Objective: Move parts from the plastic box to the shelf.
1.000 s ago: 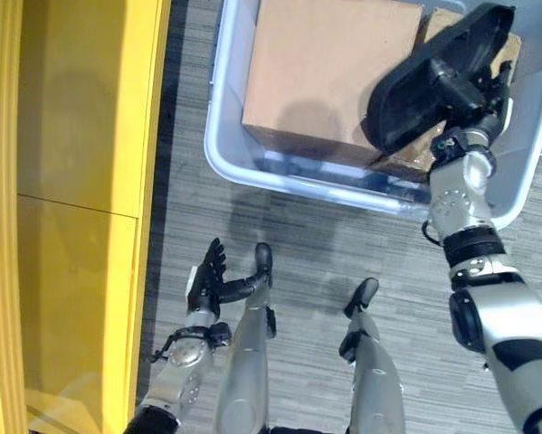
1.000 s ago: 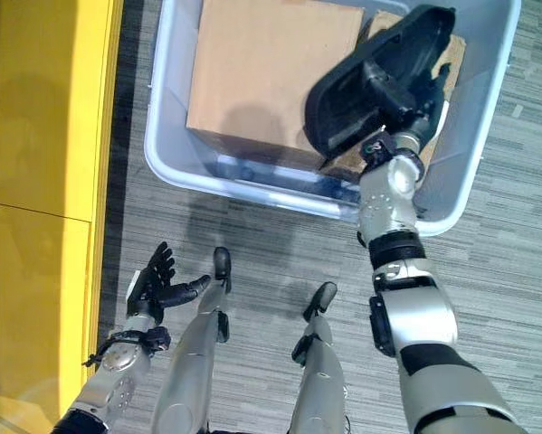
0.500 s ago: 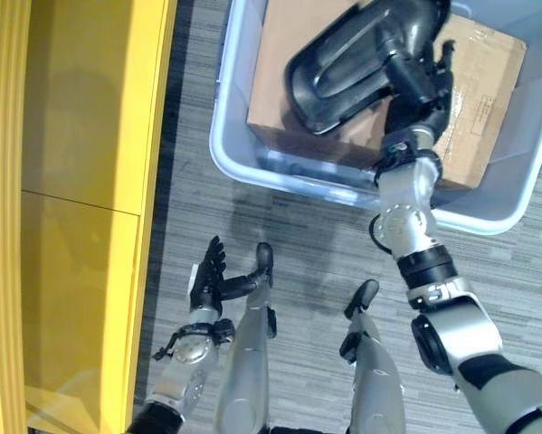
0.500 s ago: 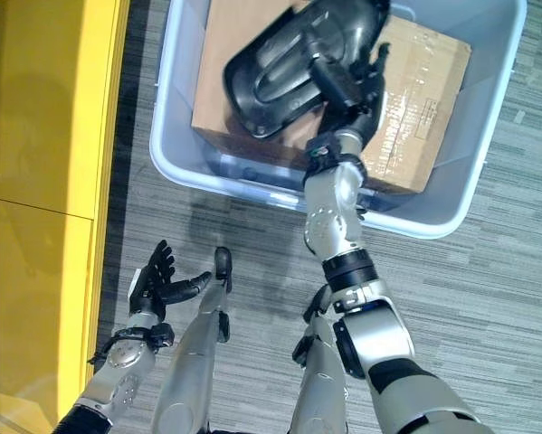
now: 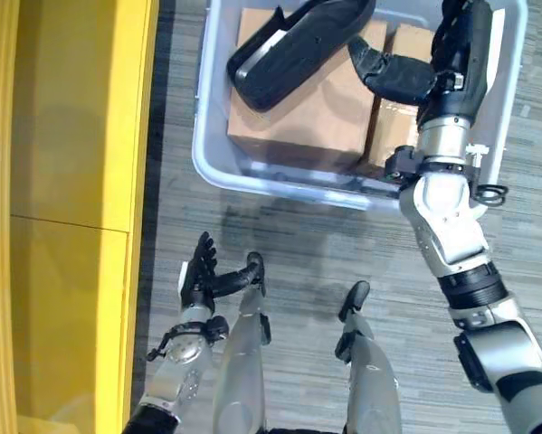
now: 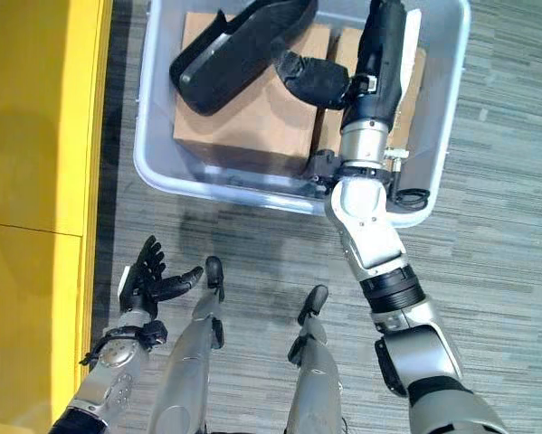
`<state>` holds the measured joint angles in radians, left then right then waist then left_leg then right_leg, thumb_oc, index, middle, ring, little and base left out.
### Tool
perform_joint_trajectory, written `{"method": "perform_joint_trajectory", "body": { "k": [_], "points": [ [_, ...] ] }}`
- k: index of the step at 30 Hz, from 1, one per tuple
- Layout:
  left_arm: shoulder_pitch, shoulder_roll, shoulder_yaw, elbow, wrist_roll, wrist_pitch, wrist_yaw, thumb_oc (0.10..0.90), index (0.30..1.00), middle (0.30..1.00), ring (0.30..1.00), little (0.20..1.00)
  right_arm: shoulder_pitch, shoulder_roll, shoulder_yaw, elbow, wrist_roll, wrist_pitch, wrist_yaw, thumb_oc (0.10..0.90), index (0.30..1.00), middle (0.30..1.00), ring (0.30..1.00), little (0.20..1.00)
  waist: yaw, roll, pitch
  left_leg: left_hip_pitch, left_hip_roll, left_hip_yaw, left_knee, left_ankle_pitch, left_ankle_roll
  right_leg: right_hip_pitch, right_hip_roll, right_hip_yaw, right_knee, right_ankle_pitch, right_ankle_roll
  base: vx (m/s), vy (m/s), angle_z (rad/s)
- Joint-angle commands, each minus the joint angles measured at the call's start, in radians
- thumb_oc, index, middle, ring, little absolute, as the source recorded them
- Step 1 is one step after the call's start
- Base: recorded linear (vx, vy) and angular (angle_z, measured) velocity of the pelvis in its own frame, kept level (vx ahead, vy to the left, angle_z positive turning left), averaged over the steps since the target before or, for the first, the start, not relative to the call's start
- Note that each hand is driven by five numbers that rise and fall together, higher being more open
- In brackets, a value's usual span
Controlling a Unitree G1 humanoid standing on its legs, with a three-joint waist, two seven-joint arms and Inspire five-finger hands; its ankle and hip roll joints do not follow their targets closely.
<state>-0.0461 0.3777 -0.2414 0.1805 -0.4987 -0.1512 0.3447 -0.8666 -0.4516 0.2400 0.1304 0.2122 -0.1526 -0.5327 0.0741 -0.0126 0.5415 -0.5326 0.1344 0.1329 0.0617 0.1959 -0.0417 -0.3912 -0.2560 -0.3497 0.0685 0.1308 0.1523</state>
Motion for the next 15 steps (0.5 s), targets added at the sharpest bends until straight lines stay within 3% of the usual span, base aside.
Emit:
{"method": "perform_joint_trajectory", "body": {
  "k": [1, 3, 6, 7, 8, 15],
  "points": [
    [0.087, 0.061, 0.044, -0.120, 0.056, -0.058, 0.007, 0.900, 1.000, 1.000, 1.000, 1.000, -0.098, -0.087, -0.009, -0.153, -0.191, -0.035, 0.023, 0.900, 1.000, 1.000, 1.000, 1.000, 0.017, -0.050, -0.022, 0.105, 0.071, -0.009, -0.014, -0.028, -0.084, 0.009, -0.027, 0.021, 0.064, -0.008, 0.031, 0.00, 0.000, 0.00],
    [0.107, 0.066, 0.059, -0.129, 0.068, -0.061, -0.009, 0.900, 1.000, 1.000, 1.000, 1.000, -0.094, -0.168, 0.017, -0.168, -0.298, -0.004, 0.057, 0.900, 1.000, 1.000, 1.000, 1.000, 0.012, -0.059, -0.022, 0.116, 0.076, -0.006, -0.015, -0.032, -0.087, 0.014, -0.022, 0.022, 0.066, -0.012, 0.033, 0.00, 0.000, 0.00],
    [0.120, 0.073, 0.073, -0.129, 0.071, -0.063, -0.031, 0.900, 1.000, 1.000, 1.000, 1.000, -0.115, -0.265, 0.086, -0.136, -0.331, 0.006, 0.131, 0.900, 1.000, 1.000, 1.000, 1.000, 0.009, -0.071, -0.022, 0.122, 0.080, -0.008, -0.016, -0.031, -0.088, 0.014, -0.019, 0.024, 0.067, -0.012, 0.033, -0.01, -0.023, -0.04],
    [0.135, 0.082, 0.083, -0.131, 0.068, -0.070, -0.049, 0.900, 1.000, 1.000, 1.000, 1.000, -0.151, -0.351, 0.156, -0.103, -0.331, 0.005, 0.188, 0.900, 1.000, 1.000, 1.000, 1.000, 0.012, -0.079, -0.022, 0.122, 0.082, -0.007, -0.014, -0.030, -0.089, 0.014, -0.017, 0.024, 0.069, -0.010, 0.032, 0.00, 0.000, 0.00],
    [0.140, 0.088, 0.087, -0.136, 0.067, -0.070, -0.058, 0.900, 1.000, 1.000, 1.000, 1.000, -0.175, -0.383, 0.194, -0.090, -0.333, 0.005, 0.215, 0.900, 1.000, 1.000, 1.000, 1.000, 0.014, -0.082, -0.022, 0.122, 0.083, -0.007, -0.014, -0.029, -0.090, 0.012, -0.017, 0.024, 0.069, -0.010, 0.032, 0.00, 0.000, 0.00],
    [0.157, 0.101, 0.096, -0.134, 0.061, -0.080, -0.089, 0.900, 1.000, 1.000, 1.000, 1.000, -0.292, -0.477, 0.401, 0.037, -0.326, -0.001, 0.322, 0.900, 1.000, 1.000, 1.000, 1.000, 0.025, -0.089, -0.022, 0.110, 0.087, -0.009, -0.010, -0.026, -0.093, 0.010, -0.014, 0.014, 0.064, -0.005, 0.032, 0.00, 0.000, 0.00]
  ]
}}
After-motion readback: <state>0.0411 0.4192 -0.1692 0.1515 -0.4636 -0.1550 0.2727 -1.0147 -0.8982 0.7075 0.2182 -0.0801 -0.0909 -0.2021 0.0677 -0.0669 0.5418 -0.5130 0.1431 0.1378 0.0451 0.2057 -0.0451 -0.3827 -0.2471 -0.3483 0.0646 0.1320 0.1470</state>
